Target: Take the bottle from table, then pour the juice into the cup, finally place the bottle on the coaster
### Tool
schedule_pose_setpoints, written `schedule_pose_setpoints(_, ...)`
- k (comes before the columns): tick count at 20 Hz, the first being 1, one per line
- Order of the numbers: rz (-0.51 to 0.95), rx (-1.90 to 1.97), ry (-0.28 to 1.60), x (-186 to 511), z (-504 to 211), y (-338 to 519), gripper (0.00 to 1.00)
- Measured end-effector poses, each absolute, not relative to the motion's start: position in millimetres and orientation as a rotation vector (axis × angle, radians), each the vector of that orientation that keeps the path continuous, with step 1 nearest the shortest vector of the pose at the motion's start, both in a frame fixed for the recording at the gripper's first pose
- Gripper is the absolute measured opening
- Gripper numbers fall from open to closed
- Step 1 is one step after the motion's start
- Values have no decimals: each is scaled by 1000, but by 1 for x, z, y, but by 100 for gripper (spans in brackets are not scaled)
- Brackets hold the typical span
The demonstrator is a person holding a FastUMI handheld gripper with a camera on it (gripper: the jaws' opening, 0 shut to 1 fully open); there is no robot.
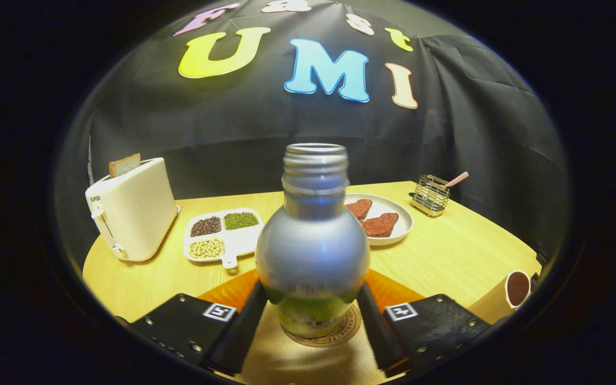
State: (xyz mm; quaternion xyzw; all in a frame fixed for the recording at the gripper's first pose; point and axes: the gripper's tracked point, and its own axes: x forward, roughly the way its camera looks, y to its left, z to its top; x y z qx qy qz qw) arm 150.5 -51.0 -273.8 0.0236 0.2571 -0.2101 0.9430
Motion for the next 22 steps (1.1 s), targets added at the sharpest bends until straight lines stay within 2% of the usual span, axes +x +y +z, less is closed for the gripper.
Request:
schedule_pose_setpoints(2, -427, 62, 518, 149, -272, -51, 100)
schedule_pose_setpoints(10, -389, 76, 457, 139, -247, -50, 100)
schedule_pose_setpoints(22, -197, 60, 353, 97, -148, -27, 99)
